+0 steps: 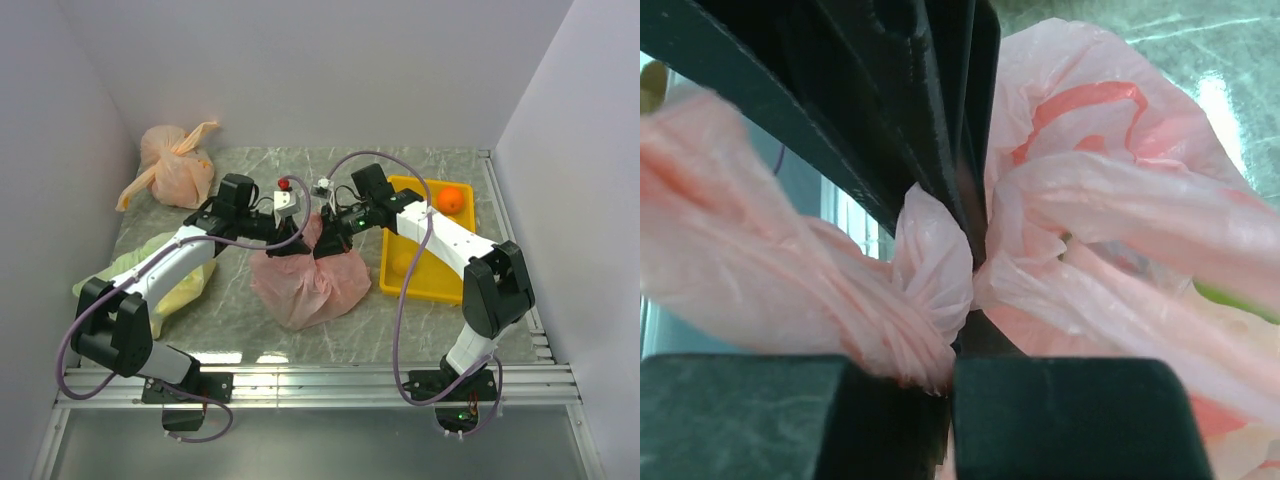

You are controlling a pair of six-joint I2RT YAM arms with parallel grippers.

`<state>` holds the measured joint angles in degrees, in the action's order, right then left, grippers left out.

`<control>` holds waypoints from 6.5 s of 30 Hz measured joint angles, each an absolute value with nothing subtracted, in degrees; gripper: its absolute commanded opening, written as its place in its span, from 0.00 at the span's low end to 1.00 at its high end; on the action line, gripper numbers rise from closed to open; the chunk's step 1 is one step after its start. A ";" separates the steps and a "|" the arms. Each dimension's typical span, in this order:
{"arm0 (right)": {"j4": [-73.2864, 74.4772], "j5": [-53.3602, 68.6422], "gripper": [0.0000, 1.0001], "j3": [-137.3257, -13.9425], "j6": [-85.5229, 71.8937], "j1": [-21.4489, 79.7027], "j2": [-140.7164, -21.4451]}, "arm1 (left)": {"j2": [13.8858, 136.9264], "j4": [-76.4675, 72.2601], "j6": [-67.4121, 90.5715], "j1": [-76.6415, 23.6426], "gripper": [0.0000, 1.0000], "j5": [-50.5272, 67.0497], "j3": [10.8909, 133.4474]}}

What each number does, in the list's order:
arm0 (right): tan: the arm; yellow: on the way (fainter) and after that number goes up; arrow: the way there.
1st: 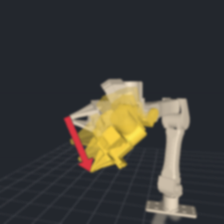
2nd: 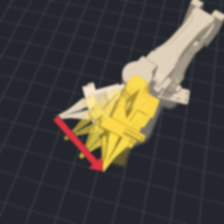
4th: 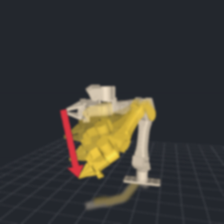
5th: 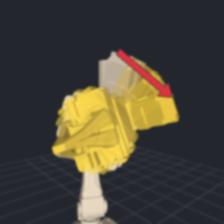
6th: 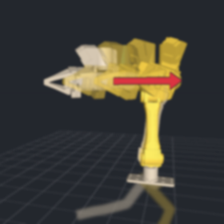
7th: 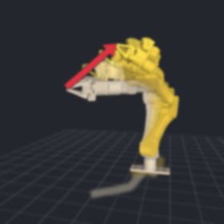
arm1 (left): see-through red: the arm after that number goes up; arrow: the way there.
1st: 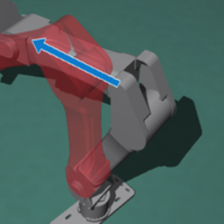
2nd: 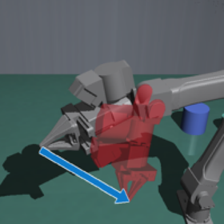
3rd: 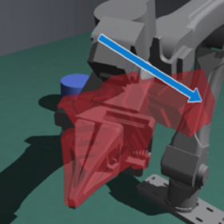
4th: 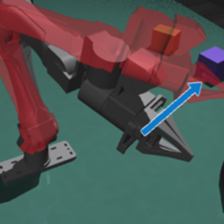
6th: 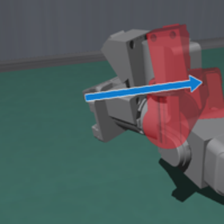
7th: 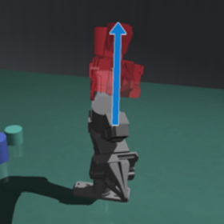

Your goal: Place the fake fruits into the plastic bag and tie a complex knot

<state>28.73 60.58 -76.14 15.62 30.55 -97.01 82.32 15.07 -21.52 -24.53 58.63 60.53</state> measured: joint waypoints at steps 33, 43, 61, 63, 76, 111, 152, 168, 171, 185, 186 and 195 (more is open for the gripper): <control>31.86 65.25 0.07 -77.76 20.25 30.15 -98.39 | 82.15 8.99 -9.78 -25.74 0.02 58.33 61.23; 31.94 65.80 0.00 -77.60 26.74 29.98 -98.83 | 81.47 11.38 -5.19 -20.12 0.37 57.28 64.58; 62.43 59.64 0.00 -86.61 87.57 33.34 -99.85 | 96.51 7.07 18.44 -12.36 0.62 59.18 78.06; 64.64 58.74 0.00 -87.00 92.16 33.65 -100.29 | 97.80 6.68 19.88 -13.52 0.63 59.75 78.48; 69.89 56.55 0.00 -87.11 103.09 34.22 -100.44 | 101.03 -5.10 31.94 -18.41 0.75 67.81 79.20; 66.50 58.61 0.00 -89.01 93.65 31.35 -101.62 | 98.94 -4.93 28.84 -10.55 0.01 78.04 76.27; 10.17 45.19 0.00 -66.61 -37.80 24.73 -95.79 | 94.96 22.31 11.57 -34.02 0.00 22.85 65.91; 0.51 46.22 0.00 -62.08 -46.89 24.58 -94.19 | 85.49 7.92 20.62 -29.95 0.00 35.99 57.95; -2.26 46.37 0.00 -61.65 -49.25 24.56 -94.19 | 85.71 5.17 24.75 -31.86 0.00 32.91 58.52; 5.15 49.25 0.49 -65.41 -42.06 23.92 -94.76 | 94.26 -4.80 40.66 -28.42 0.00 24.08 55.99; 8.12 49.82 0.62 -67.00 -38.74 23.68 -94.87 | 94.26 -5.98 41.25 -28.01 0.00 24.34 55.70; 29.41 53.12 0.81 -76.05 -14.87 16.49 -92.86 | 94.24 -11.53 42.96 -27.64 0.00 27.42 54.52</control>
<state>29.41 53.12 -76.05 -14.87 16.49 -92.86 94.24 -11.53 42.96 -27.64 27.42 54.52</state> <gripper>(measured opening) 0.830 0.012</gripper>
